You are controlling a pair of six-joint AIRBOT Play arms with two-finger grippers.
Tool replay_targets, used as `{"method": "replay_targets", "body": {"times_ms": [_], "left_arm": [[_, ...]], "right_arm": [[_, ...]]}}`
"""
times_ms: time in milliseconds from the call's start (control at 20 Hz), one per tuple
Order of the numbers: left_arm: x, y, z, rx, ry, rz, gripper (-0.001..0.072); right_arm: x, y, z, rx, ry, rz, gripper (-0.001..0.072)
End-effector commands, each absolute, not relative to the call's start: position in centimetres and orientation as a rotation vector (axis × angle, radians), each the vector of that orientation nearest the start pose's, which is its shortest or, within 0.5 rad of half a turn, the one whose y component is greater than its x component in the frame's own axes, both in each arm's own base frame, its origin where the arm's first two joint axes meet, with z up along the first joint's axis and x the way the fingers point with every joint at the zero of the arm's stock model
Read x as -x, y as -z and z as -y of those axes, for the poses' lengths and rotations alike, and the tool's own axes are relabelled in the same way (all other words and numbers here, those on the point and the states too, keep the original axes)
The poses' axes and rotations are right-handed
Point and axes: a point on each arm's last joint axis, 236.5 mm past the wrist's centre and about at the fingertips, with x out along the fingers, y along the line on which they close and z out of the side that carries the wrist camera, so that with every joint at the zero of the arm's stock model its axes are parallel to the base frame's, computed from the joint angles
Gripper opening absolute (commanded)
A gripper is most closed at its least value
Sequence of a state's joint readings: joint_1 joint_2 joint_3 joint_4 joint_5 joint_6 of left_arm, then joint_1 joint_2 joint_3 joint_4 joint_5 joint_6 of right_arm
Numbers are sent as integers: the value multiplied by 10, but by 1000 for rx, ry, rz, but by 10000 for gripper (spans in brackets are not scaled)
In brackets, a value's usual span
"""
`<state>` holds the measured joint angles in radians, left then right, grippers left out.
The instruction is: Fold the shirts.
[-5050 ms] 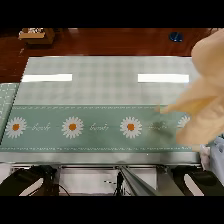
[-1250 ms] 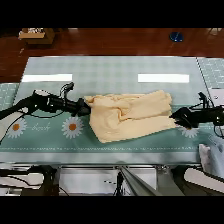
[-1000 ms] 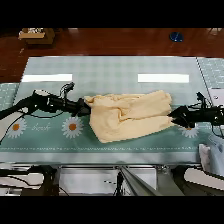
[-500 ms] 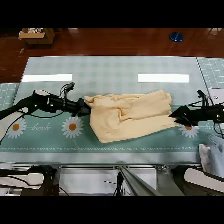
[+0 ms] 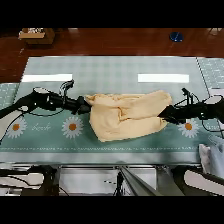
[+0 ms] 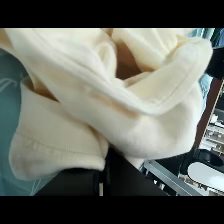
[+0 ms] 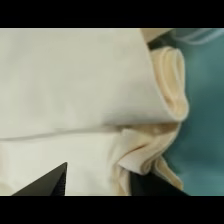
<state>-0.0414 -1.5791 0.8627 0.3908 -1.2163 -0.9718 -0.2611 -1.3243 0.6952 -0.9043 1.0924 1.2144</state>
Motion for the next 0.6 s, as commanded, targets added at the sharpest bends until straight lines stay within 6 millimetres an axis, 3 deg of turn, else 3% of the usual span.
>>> {"method": "replay_targets", "body": {"times_ms": [0, 100, 150, 350, 550], "left_arm": [[-321, 58, 219, 840, 801, -1433, 27], [-321, 58, 219, 839, 802, -1433, 27], [-321, 58, 219, 839, 802, -1433, 27], [-321, 58, 219, 837, 804, -1432, 27], [-321, 57, 219, 837, 809, -1430, 27]], "right_arm": [[-285, 98, -85, -641, -309, -1500, 455], [-280, 100, -98, -579, -345, -1521, 365], [-277, 104, -100, -531, -355, -1530, 273], [-264, 114, -92, -399, -350, -1580, 36], [-259, 113, -85, -352, -347, -1610, 27]]}}
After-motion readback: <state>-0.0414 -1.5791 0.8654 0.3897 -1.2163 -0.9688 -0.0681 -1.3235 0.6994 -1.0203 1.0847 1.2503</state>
